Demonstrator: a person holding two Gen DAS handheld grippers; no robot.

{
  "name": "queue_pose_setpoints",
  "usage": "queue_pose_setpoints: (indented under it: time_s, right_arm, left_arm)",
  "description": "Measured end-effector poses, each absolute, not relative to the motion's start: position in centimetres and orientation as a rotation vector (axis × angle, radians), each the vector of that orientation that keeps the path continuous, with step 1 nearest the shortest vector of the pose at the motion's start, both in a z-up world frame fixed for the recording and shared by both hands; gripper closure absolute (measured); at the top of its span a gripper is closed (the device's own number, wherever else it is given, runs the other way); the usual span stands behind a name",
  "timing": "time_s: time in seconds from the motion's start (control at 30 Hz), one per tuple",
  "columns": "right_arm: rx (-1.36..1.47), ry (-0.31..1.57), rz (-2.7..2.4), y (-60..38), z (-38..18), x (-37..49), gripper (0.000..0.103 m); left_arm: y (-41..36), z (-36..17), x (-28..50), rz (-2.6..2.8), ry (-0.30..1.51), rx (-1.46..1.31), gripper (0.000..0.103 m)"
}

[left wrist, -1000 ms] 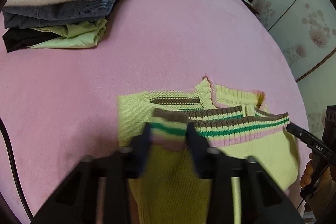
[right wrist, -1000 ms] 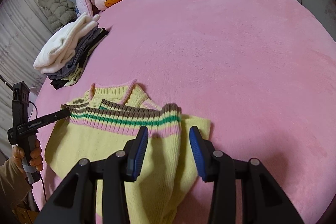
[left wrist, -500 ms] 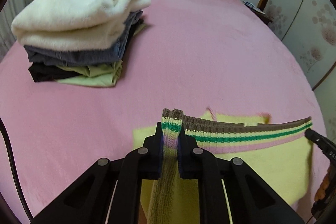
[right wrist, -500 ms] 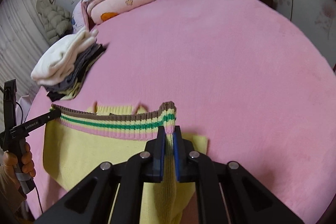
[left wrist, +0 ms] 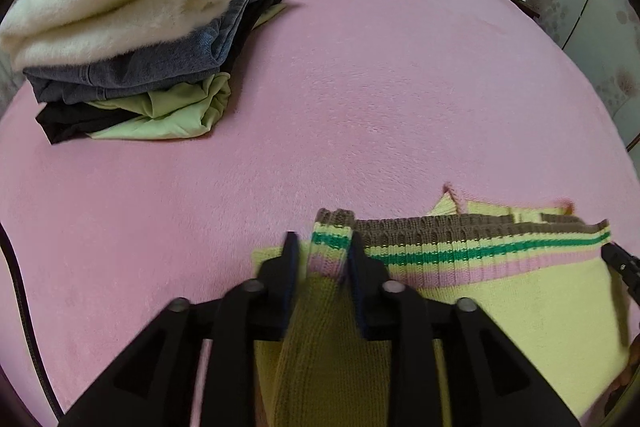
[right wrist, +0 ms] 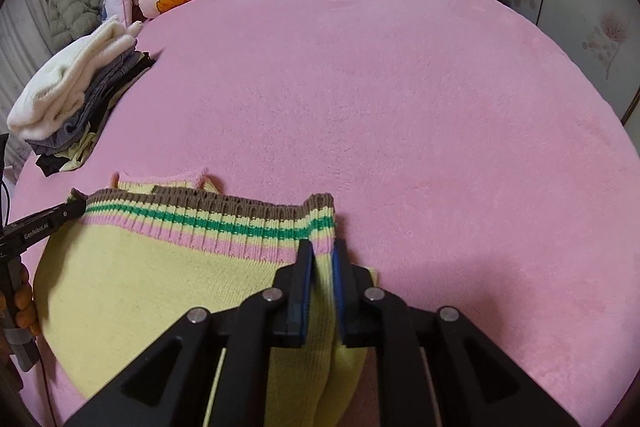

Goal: Fold large clothes
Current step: 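Pinch the folded hem ribbing with both grippers, straighten it, release, then move both open grippers to the side edges of the folded cardigan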

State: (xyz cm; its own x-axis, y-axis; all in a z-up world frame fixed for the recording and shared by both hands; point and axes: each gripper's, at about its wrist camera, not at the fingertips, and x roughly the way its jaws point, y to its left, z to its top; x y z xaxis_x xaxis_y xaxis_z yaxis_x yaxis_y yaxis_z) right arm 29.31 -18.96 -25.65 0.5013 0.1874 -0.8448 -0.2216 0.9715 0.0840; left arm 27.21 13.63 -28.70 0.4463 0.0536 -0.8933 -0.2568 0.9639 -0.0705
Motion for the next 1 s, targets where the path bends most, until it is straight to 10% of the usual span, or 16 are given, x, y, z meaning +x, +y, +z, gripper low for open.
queue_pose_setpoints:
  time_s: [0.17, 0.73, 1.0]
  right_arm:
    - [-0.048, 0.951, 0.214, -18.0, -22.0, 26.7, 0.082]
    - [-0.065, 1.006, 0.301, -12.3, -24.9, 16.7, 0.083]
    - [-0.045, 0.988, 0.24, -17.7, -25.3, 16.6, 0.103]
  left_arm:
    - [13.3, -24.9, 25.4, 0.245, 1.029, -0.215, 0.033]
    - [7.1, -26.6, 13.7, 0.326, 1.016, -0.176, 0.034]
    - [10.0, -28.5, 12.7, 0.288, 1.027, -0.256, 0.034]
